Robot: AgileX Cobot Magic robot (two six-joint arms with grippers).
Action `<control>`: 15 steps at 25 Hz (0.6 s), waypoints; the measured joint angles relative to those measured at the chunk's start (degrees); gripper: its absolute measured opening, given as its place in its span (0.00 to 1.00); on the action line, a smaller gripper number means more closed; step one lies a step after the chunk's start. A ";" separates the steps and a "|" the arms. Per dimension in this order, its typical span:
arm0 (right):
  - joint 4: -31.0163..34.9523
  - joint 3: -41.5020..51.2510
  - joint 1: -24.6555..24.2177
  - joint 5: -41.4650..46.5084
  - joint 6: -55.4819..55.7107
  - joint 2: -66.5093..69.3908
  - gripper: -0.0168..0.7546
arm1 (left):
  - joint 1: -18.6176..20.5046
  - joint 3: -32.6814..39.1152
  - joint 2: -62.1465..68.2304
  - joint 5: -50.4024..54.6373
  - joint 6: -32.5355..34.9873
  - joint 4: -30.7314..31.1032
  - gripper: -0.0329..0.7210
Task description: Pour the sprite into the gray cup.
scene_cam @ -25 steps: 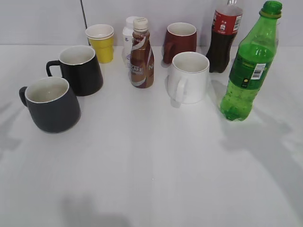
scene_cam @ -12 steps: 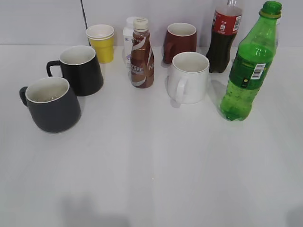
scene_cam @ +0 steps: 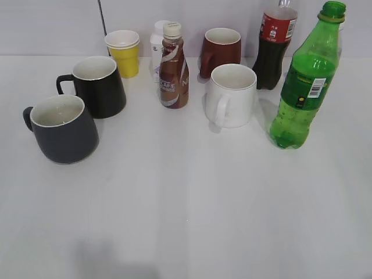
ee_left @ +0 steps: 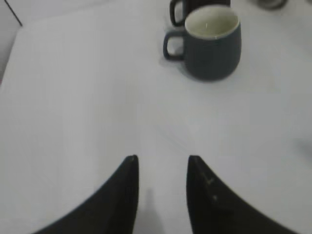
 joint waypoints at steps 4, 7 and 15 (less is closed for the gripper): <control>-0.45 1.55 0.00 -4.15 1.76 -0.10 0.79 | 0.00 1.31 0.00 -2.78 -0.05 -0.06 0.39; -0.75 1.61 0.00 -4.56 2.15 -0.17 0.79 | 0.00 1.38 0.00 -3.15 -0.04 -0.11 0.39; -0.82 1.61 -1.70 -5.13 2.27 -0.17 0.79 | 1.88 1.38 0.00 -3.15 -0.04 -0.06 0.36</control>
